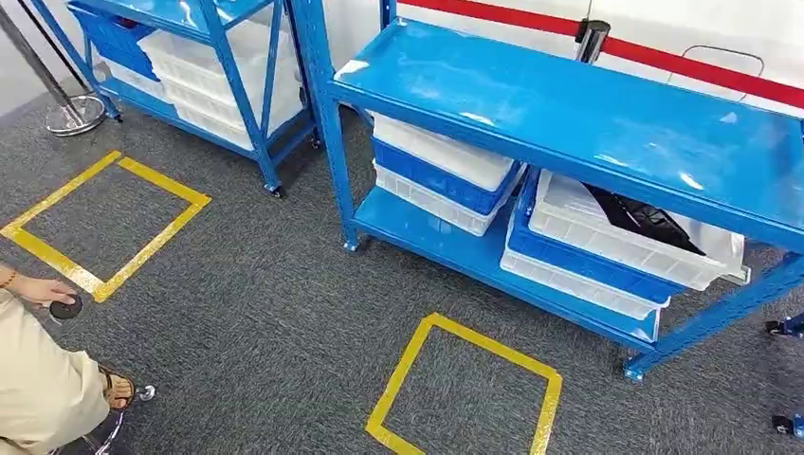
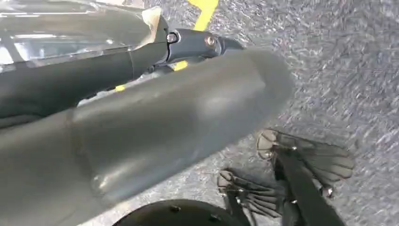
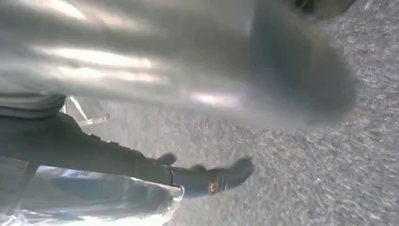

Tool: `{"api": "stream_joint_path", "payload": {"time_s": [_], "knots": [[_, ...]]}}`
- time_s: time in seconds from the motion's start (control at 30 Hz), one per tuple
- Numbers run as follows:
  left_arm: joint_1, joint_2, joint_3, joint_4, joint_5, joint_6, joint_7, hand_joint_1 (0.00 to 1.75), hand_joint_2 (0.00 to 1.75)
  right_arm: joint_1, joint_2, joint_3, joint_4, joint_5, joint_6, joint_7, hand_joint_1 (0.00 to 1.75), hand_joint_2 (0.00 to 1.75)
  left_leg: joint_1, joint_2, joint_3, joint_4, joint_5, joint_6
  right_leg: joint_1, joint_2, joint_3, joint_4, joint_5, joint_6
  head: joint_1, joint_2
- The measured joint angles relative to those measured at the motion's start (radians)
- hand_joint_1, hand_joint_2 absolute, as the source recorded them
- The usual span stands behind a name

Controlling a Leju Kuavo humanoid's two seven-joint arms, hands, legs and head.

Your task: Take the parts from the cabinet and place them on the table.

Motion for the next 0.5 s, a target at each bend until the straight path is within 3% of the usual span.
{"api": "stream_joint_path", "payload": {"time_s": [0.03, 0.07, 0.13, 0.17, 0.2, 0.23, 0.3, 0.33, 0.37, 0.4, 0.43, 0.5], "knots": [[-0.001, -0.001, 0.000, 0.000, 0.000, 0.000, 0.000, 0.00, 0.00, 0.001, 0.000, 0.000, 0.000, 0.000, 0.000, 0.000, 0.00, 0.00, 0.004, 0.000, 0.014, -0.015, 0.001, 0.005, -0.004, -0.004, 0.007, 0.009, -0.008, 0.005, 0.004, 0.000], [-0.002, -0.001, 0.000, 0.000, 0.000, 0.000, 0.000, 0.00, 0.00, 0.001, 0.000, 0.000, 0.000, 0.000, 0.001, 0.000, 0.00, 0.00, 0.002, 0.000, 0.021, -0.022, -0.002, 0.014, -0.002, -0.004, -0.016, 0.053, -0.024, 0.000, 0.005, 0.000], [-0.005, -0.001, 0.000, 0.000, -0.001, -0.001, 0.000, 0.00, 0.00, 0.002, 0.001, 0.000, 0.000, 0.000, 0.008, -0.003, 0.00, 0.00, -0.001, 0.000, 0.026, -0.024, -0.009, 0.025, -0.004, -0.004, -0.119, 0.209, -0.074, -0.010, 0.005, 0.000], [-0.006, -0.001, 0.000, 0.000, -0.002, -0.002, 0.001, 0.00, 0.00, 0.003, 0.001, 0.000, 0.000, 0.002, 0.010, -0.004, 0.00, 0.00, -0.004, 0.000, 0.029, -0.024, -0.014, 0.030, -0.004, -0.004, -0.170, 0.278, -0.088, -0.010, 0.007, 0.000], [-0.006, -0.001, 0.000, 0.000, -0.002, -0.002, 0.002, 0.00, 0.00, 0.004, 0.002, 0.000, 0.000, 0.003, 0.011, -0.006, 0.00, 0.00, -0.008, -0.003, 0.034, -0.024, -0.019, 0.033, -0.004, -0.004, -0.211, 0.317, -0.084, -0.004, 0.007, 0.000], [-0.005, -0.001, 0.000, 0.000, -0.002, -0.002, 0.002, 0.00, 0.00, 0.005, 0.001, 0.000, 0.000, 0.005, 0.011, -0.008, 0.00, 0.00, -0.012, -0.007, 0.040, -0.024, -0.023, 0.034, -0.003, -0.004, -0.222, 0.299, -0.055, 0.004, 0.007, 0.000], [-0.005, -0.001, 0.000, 0.000, -0.001, -0.003, 0.002, 0.00, 0.00, 0.009, 0.001, 0.000, 0.000, 0.006, 0.012, -0.009, 0.00, 0.00, -0.019, -0.013, 0.055, -0.024, -0.031, 0.035, 0.002, -0.004, -0.190, 0.159, 0.039, 0.016, 0.007, 0.000], [-0.005, -0.001, 0.000, 0.000, -0.001, -0.003, 0.003, 0.00, 0.00, 0.009, 0.001, 0.000, 0.000, 0.006, 0.015, -0.010, 0.00, 0.00, -0.021, -0.015, 0.062, -0.024, -0.034, 0.034, 0.006, -0.004, -0.164, 0.075, 0.084, 0.014, 0.007, 0.000], [-0.005, -0.002, 0.000, 0.001, 0.000, -0.003, 0.003, 0.00, 0.00, 0.009, 0.000, 0.000, 0.000, 0.006, 0.015, -0.011, 0.00, 0.00, -0.021, -0.015, 0.063, -0.025, -0.036, 0.033, 0.012, -0.002, -0.158, 0.055, 0.108, -0.003, 0.007, 0.000], [-0.007, -0.002, 0.000, 0.002, 0.000, -0.003, 0.002, 0.00, 0.00, 0.008, -0.004, 0.000, 0.000, 0.006, 0.017, -0.012, 0.00, 0.00, -0.028, -0.018, 0.066, -0.021, -0.043, 0.025, 0.016, -0.003, -0.160, 0.039, 0.112, -0.011, 0.002, 0.000], [-0.007, -0.002, 0.000, 0.002, 0.000, -0.002, 0.002, 0.00, 0.00, 0.005, -0.002, 0.000, 0.000, 0.006, 0.018, -0.014, 0.00, 0.00, -0.024, -0.018, 0.067, -0.024, -0.043, 0.022, 0.018, -0.003, -0.158, 0.037, 0.114, -0.015, 0.005, 0.000], [-0.006, -0.002, 0.000, 0.002, 0.000, -0.001, 0.002, 0.00, 0.00, 0.003, -0.001, 0.000, 0.000, 0.003, 0.019, -0.014, 0.00, 0.00, -0.024, -0.019, 0.070, -0.026, -0.052, 0.028, 0.010, -0.002, -0.152, 0.031, 0.116, -0.018, 0.004, 0.000]]}}
